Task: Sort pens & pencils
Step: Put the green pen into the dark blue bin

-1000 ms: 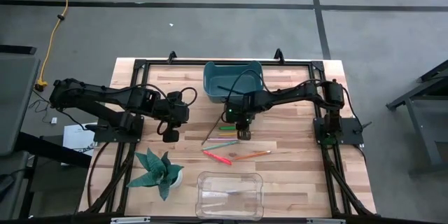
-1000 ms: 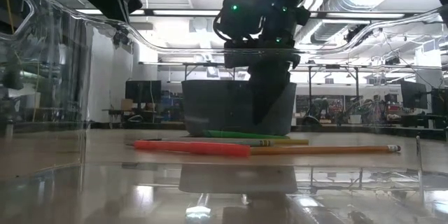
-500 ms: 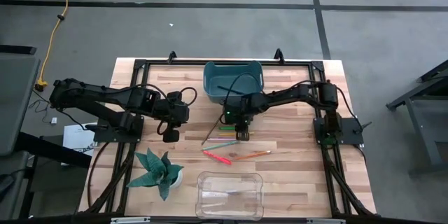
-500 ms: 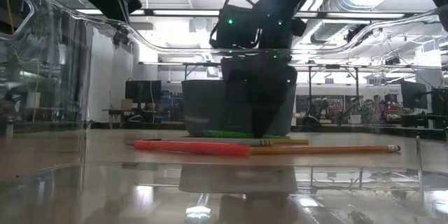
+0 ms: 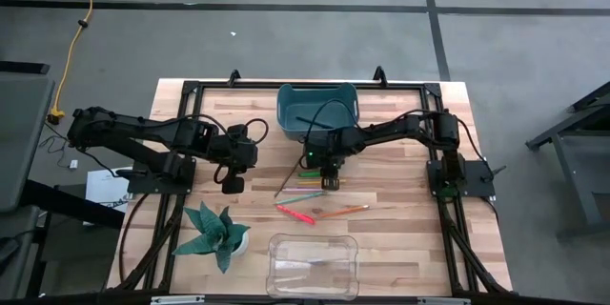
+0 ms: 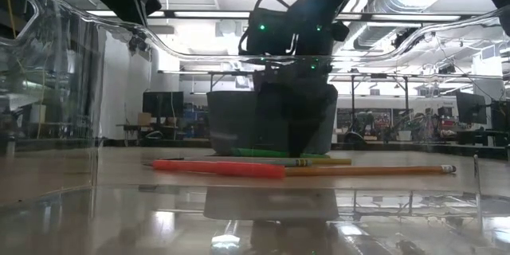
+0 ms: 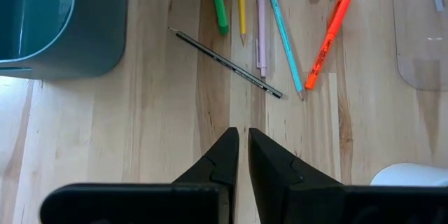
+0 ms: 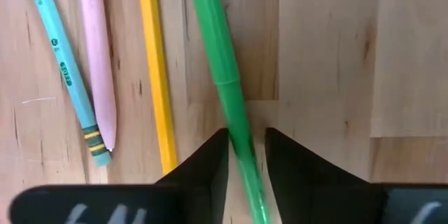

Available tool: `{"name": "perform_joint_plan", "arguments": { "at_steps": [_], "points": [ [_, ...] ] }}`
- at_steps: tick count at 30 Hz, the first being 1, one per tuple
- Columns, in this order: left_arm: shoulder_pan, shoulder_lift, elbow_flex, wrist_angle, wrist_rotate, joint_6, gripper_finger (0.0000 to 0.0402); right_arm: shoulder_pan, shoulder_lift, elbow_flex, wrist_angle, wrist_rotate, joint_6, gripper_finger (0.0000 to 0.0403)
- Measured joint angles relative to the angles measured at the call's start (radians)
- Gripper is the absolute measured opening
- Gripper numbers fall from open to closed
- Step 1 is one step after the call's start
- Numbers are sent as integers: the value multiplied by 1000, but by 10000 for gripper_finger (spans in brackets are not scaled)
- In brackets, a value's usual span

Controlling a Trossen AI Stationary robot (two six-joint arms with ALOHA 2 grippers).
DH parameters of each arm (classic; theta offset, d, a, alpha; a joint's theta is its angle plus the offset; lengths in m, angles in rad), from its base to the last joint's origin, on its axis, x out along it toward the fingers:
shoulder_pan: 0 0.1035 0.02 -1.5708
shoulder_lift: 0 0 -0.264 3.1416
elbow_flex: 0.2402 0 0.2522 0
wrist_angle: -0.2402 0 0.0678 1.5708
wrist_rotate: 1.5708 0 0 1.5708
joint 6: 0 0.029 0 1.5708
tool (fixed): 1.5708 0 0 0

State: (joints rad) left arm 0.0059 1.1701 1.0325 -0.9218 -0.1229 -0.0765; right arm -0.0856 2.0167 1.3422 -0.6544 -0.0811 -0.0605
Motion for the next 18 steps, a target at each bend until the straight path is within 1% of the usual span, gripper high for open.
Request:
{"name": "perform_joint_plan", "arguments": {
  "at_steps": [6,10,15,18],
  "points": [
    [0,0,0,0,0,-1,24,0,0,0,-4,-2,0,41],
    [0,0,0,0,0,-1,24,0,-1,0,-5,-5,11,22],
    [0,0,0,0,0,-1,24,0,-2,2,-4,-19,40,20],
    [0,0,0,-2,0,0,24,0,-1,32,-8,-34,57,21]
  ]
}}
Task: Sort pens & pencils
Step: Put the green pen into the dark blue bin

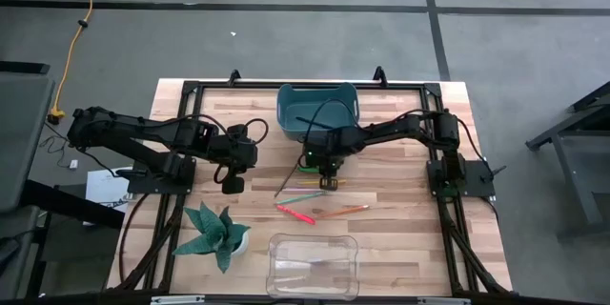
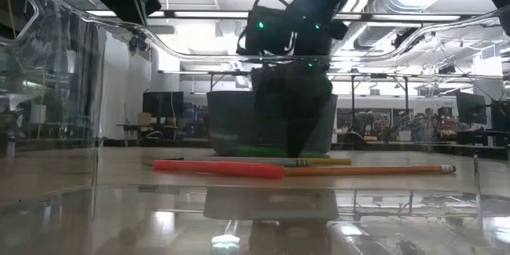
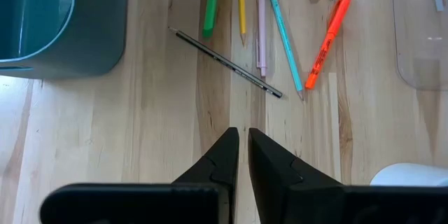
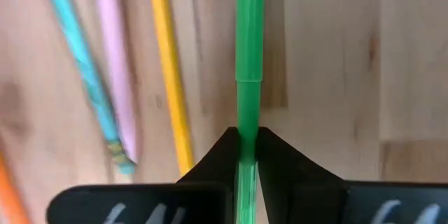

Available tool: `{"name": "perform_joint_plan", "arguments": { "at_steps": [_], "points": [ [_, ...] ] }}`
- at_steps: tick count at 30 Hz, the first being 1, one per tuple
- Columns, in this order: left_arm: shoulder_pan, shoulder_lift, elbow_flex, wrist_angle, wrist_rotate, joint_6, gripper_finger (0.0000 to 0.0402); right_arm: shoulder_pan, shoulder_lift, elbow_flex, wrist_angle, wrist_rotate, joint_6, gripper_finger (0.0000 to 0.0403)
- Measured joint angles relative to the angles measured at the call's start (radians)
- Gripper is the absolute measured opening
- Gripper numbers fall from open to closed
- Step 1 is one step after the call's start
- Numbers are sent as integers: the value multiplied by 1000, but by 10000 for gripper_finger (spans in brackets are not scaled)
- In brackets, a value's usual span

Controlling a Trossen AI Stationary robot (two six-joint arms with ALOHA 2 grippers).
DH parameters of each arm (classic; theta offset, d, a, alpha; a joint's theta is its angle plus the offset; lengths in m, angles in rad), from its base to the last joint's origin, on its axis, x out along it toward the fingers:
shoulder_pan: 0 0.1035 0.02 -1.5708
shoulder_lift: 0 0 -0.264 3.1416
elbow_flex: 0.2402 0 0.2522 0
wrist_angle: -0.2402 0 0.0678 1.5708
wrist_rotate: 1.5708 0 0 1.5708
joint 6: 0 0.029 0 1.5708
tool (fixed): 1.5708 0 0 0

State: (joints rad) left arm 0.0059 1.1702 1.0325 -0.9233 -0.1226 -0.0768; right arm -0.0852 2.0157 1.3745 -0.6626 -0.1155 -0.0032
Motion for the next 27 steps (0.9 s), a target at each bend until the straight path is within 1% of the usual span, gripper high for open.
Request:
{"name": "perform_joint_plan", "arguments": {
  "at_steps": [8,12,17,27],
  "points": [
    [0,0,0,-1,0,1,24,-1,0,179,-2,0,-3,21],
    [0,0,0,-2,0,1,24,-18,0,273,-24,39,-25,21],
    [0,0,0,-4,0,1,24,-87,0,365,-103,103,-66,21],
    [0,0,0,-4,1,18,24,-266,0,454,-261,107,-107,21]
  ]
}}
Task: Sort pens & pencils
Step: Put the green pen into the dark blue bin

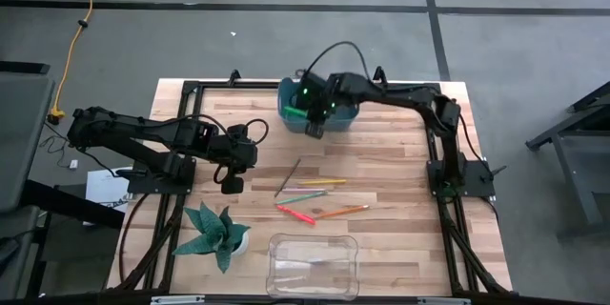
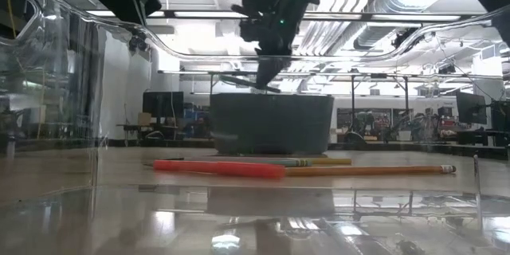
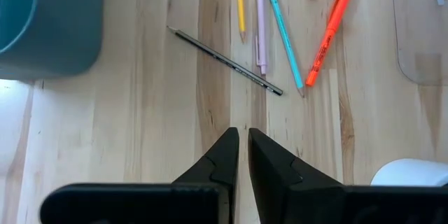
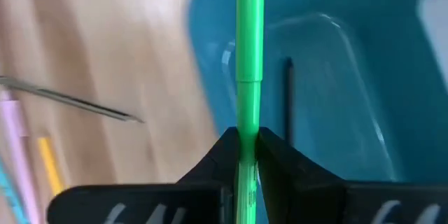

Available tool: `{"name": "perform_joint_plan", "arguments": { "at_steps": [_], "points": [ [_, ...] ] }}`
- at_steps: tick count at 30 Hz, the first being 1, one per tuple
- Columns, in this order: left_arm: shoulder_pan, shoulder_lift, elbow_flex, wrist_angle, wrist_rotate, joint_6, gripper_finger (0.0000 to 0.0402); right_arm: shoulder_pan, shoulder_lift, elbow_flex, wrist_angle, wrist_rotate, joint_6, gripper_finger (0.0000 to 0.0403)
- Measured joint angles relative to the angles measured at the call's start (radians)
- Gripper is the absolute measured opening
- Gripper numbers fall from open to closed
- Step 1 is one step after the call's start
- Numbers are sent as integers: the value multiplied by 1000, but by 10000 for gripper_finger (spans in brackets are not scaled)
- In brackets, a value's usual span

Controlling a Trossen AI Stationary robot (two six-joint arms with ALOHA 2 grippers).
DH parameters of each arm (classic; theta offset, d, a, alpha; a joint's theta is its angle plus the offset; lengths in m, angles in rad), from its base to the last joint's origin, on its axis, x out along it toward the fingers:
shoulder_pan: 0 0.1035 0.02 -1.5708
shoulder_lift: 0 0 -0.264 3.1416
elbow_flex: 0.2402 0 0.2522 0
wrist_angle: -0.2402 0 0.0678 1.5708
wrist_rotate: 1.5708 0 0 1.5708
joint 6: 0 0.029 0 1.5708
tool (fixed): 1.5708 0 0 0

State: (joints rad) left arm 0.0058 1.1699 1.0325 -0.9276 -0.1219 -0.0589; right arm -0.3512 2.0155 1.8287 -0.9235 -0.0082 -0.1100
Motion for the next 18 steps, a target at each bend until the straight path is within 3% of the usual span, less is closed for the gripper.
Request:
{"name": "perform_joint_plan", "arguments": {
  "at_steps": [6,18],
  "points": [
    [0,0,0,-16,2,2,24,-36,0,65,-49,-56,-8,21],
    [0,0,0,-16,-1,10,24,-91,-1,65,-95,24,-105,20]
  ]
}}
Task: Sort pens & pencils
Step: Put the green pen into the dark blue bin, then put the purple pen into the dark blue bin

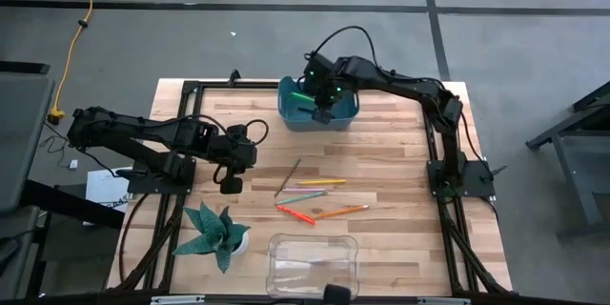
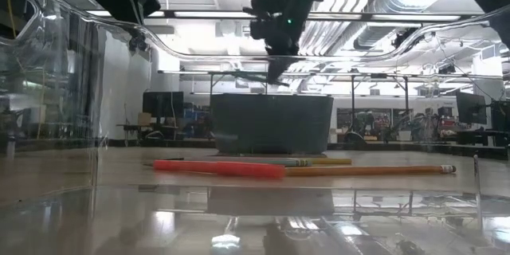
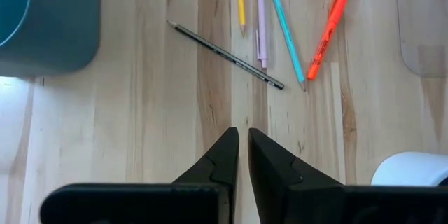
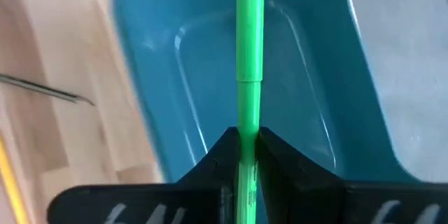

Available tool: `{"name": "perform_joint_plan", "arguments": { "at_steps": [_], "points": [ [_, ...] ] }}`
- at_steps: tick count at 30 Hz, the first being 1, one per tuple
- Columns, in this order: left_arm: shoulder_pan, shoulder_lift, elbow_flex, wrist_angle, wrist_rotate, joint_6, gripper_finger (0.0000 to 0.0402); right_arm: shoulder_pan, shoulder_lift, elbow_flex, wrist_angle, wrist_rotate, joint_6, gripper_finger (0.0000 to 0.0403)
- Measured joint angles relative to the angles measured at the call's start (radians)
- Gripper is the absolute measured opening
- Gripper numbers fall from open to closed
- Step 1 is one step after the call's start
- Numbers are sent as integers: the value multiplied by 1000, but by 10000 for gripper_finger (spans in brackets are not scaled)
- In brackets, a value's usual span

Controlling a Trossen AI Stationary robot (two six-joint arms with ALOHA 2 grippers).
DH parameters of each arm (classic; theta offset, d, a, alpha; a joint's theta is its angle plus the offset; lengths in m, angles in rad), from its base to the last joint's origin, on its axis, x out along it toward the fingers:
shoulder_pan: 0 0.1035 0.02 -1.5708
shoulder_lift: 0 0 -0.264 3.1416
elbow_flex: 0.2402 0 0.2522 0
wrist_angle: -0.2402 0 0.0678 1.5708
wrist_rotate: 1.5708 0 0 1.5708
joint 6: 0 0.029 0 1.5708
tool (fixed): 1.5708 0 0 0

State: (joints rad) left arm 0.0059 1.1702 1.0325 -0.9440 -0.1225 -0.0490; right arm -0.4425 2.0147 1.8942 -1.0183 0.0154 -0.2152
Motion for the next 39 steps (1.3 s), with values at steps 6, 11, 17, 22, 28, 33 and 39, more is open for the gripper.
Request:
{"name": "perform_joint_plan", "arguments": {
  "at_steps": [6,11,17,22,28,33,39],
  "points": [
    [0,0,0,0,-1,-4,24,-54,0,-39,-21,-5,-3,20],
    [0,0,0,0,-1,-7,24,-76,0,-44,-51,-18,-6,20],
    [0,0,0,0,-1,-8,24,-76,0,-44,-55,-19,-9,20],
    [0,0,0,1,0,-8,24,-76,0,-44,-56,-19,-4,30],
    [0,0,0,2,0,-10,24,-76,0,-44,-63,-20,18,72],
    [0,0,0,2,0,-10,24,-76,0,-44,-63,-20,32,88],
    [0,0,0,2,7,-9,24,-62,-6,-44,-86,-83,60,88]
  ]
}}
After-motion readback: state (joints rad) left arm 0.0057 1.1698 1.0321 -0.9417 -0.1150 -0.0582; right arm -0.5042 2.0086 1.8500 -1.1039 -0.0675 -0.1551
